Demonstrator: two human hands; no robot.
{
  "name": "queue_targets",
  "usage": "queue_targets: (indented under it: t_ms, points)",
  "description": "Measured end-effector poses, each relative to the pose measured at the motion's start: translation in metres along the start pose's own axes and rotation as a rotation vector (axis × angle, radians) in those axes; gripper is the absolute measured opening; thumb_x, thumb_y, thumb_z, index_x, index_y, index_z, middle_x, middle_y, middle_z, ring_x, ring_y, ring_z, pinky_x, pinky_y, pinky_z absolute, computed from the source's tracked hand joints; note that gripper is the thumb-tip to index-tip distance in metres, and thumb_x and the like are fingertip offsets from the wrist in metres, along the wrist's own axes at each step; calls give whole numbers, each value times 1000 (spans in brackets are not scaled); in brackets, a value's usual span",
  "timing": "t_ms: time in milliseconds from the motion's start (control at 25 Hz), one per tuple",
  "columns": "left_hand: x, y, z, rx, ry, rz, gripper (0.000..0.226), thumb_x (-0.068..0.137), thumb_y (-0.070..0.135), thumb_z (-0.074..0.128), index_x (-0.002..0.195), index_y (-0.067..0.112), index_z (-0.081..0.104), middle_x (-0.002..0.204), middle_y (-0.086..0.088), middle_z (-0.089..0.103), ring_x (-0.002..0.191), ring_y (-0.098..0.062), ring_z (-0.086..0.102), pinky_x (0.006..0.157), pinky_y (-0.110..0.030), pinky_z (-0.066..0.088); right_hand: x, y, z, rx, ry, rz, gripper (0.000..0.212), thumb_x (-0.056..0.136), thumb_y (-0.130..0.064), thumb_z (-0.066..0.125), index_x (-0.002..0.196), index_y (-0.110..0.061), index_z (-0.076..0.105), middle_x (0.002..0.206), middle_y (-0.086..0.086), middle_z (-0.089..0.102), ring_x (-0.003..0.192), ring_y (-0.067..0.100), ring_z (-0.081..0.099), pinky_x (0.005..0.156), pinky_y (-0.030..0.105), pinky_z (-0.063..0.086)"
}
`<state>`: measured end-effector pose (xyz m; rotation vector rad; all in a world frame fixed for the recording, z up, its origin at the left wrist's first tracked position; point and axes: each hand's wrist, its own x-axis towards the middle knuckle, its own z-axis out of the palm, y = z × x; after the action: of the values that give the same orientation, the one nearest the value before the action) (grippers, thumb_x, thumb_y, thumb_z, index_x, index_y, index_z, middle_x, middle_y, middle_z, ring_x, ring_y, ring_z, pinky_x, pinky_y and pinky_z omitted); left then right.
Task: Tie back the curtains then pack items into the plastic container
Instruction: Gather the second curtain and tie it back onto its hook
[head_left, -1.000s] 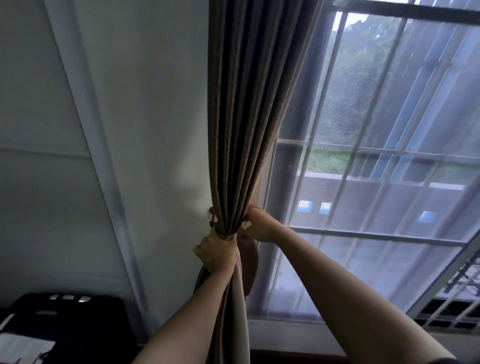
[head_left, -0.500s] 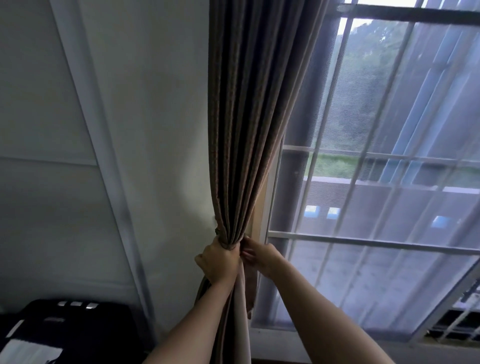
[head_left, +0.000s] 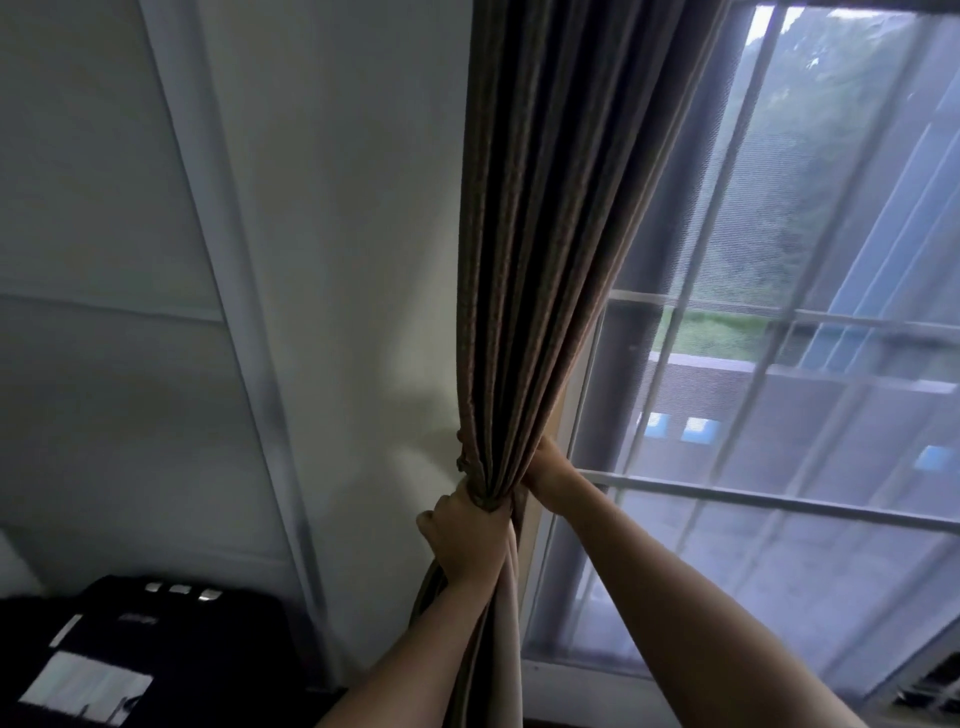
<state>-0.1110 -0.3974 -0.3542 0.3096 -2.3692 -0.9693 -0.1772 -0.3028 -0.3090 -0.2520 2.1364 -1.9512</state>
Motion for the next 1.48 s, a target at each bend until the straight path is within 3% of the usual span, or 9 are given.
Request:
queue_targets:
  t_ms: [160, 280, 360, 480, 640, 760, 880, 1160, 1480]
  points:
    - [1, -6, -2, -43, 31, 16, 35, 64, 18, 80, 51, 17, 48, 39, -3, 52, 34, -25, 51, 52, -29, 34, -21, -7, -7, 51, -289, -28, 39, 77, 15, 34, 60, -11, 57, 59, -10, 57, 61, 9, 50, 56, 17, 41]
    - [2, -8, -2, -27, 49, 61, 32, 70, 29, 68, 51, 19, 44, 38, 0, 50, 33, -22, 48, 47, -26, 34, -35, -18, -4, -168, -502, -80, 28, 62, -1, 55, 88, -5, 64, 85, 12, 61, 83, 21, 56, 72, 29, 48]
    - [3, -10, 1, 69, 50, 127, 29, 72, 21, 67, 51, 17, 48, 39, 2, 50, 32, -20, 48, 43, -24, 34, -27, -16, 1, -324, -454, -122, 59, 63, -15, 75, 113, 7, 53, 106, 29, 54, 101, 32, 56, 92, 44, 49]
    - [1, -10, 5, 99, 24, 170, 19, 73, 27, 59, 58, 15, 58, 46, 1, 57, 39, -17, 55, 42, -26, 43, -22, -14, 19, -478, -165, -148, 80, 50, -56, 82, 115, -14, 61, 106, 6, 66, 103, 21, 62, 93, 40, 52]
    - [2, -27, -7, -534, -264, -33, 42, 71, 52, 50, 87, 15, 61, 68, 2, 67, 69, -17, 64, 61, -23, 46, -16, -8, 26, -456, 84, -22, 59, 55, -60, 69, 107, -33, 66, 106, -7, 68, 97, 11, 64, 90, 35, 54]
    - [24, -46, -17, -1020, -430, -337, 17, 95, 25, 42, 110, 18, 45, 75, -1, 69, 83, -25, 63, 75, -30, 48, -20, -11, 34, -380, 109, -7, 41, 67, -48, 70, 102, -27, 68, 100, -3, 70, 93, 13, 66, 88, 37, 55]
    - [55, -43, -32, -913, -617, -286, 40, 99, 8, 34, 134, 26, 31, 79, -6, 60, 67, -14, 65, 66, -27, 51, -25, -13, 38, -357, 153, 1, 35, 72, -43, 69, 101, -23, 67, 98, 0, 70, 92, 16, 65, 87, 38, 55]
    - [95, -31, -54, -648, -1046, -36, 37, 91, 0, 47, 125, 12, 55, 96, -10, 65, 74, -15, 67, 71, -30, 56, -36, -19, 40, -301, 214, -33, 26, 81, -28, 69, 104, -17, 65, 105, 7, 67, 98, 20, 63, 89, 37, 53]
    - [123, -49, -54, 3, -839, 528, 12, 86, 24, 67, 89, 26, 55, 88, 2, 44, 76, -11, 49, 75, -27, 42, -46, -11, 32, -275, 311, 3, 41, 79, -32, 70, 116, -17, 59, 109, 1, 62, 101, 19, 59, 88, 31, 51]
